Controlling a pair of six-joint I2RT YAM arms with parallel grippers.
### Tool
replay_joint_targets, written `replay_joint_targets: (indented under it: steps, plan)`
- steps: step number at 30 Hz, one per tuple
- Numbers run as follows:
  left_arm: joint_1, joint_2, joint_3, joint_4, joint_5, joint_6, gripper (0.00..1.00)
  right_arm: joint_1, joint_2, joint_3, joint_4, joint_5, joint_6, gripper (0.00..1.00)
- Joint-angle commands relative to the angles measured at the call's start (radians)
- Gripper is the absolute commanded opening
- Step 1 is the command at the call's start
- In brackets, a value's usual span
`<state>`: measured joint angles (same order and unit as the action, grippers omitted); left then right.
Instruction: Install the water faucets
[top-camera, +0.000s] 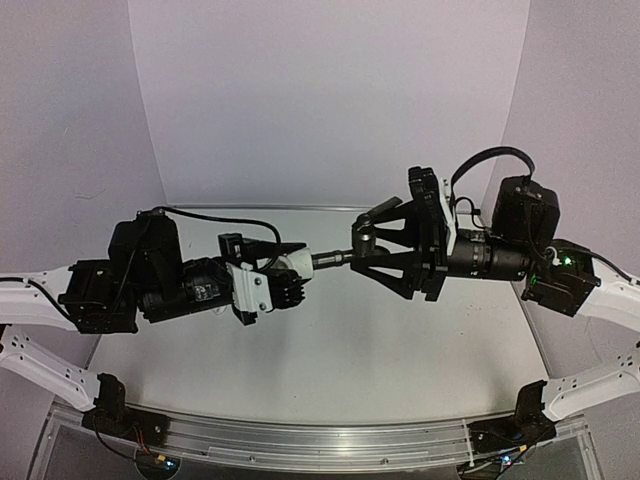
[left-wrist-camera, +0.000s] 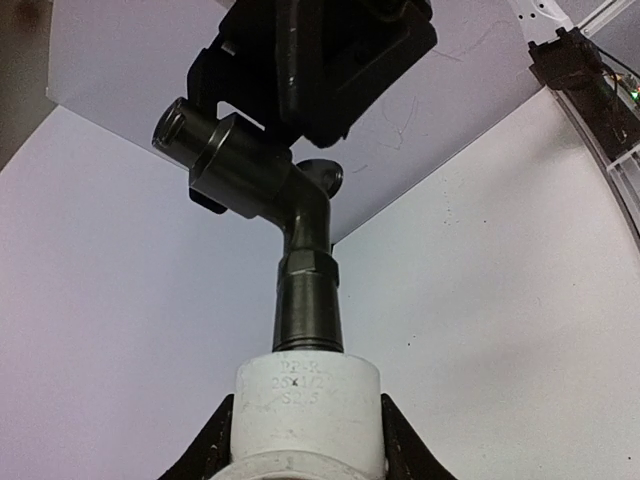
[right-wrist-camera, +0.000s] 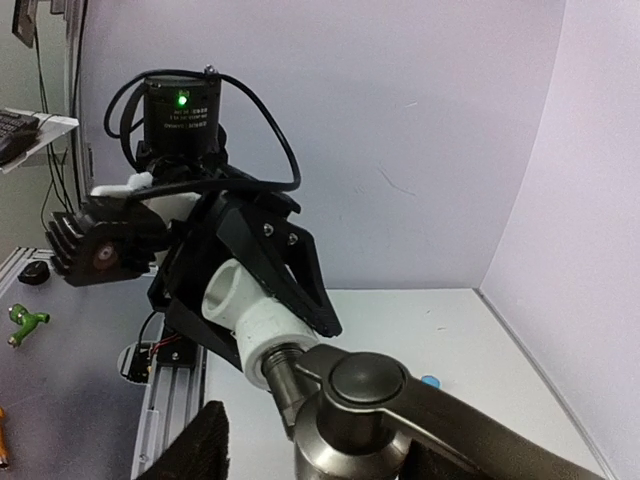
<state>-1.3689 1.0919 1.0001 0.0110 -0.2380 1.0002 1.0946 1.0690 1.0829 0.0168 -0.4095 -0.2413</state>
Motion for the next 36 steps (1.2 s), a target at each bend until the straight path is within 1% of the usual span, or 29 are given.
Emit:
replay_joint_targets:
  steps: [1, 4, 9, 14, 18, 24, 29, 31, 33, 36]
  plan:
    - [0.005, -0.035, 0.071, 0.032, -0.017, -0.181, 0.0, 0.004, -0.025, 0.038, 0.027, -0.025, -0.045, 0.58]
    - [0.006, -0.047, 0.056, 0.043, 0.002, -0.216, 0.0, 0.004, -0.021, 0.041, 0.028, -0.047, -0.046, 0.54]
    - [0.006, -0.071, 0.005, 0.088, 0.083, -0.223, 0.0, 0.004, -0.004, 0.049, 0.02, -0.132, -0.01, 0.53]
    - [0.006, -0.064, 0.026, 0.06, 0.181, -0.274, 0.0, 0.005, 0.013, 0.054, 0.016, -0.177, 0.014, 0.51]
    - [0.005, -0.043, 0.047, 0.041, 0.206, -0.292, 0.0, 0.004, 0.026, 0.067, 0.017, -0.207, 0.035, 0.49]
    - [0.005, -0.027, 0.047, 0.06, 0.206, -0.298, 0.0, 0.005, 0.034, 0.071, 0.017, -0.213, 0.046, 0.29]
    - [0.005, -0.019, 0.055, 0.051, 0.204, -0.3, 0.0, 0.005, 0.032, 0.069, 0.017, -0.205, 0.05, 0.1]
    - [0.005, -0.02, 0.053, 0.05, 0.196, -0.296, 0.0, 0.005, 0.028, 0.068, 0.018, -0.194, 0.054, 0.04]
    - [0.006, -0.025, 0.05, 0.05, 0.185, -0.291, 0.0, 0.005, 0.025, 0.068, 0.018, -0.181, 0.056, 0.0]
    - [0.005, -0.035, 0.038, 0.063, 0.168, -0.279, 0.01, 0.005, 0.018, 0.074, 0.019, -0.163, 0.054, 0.0]
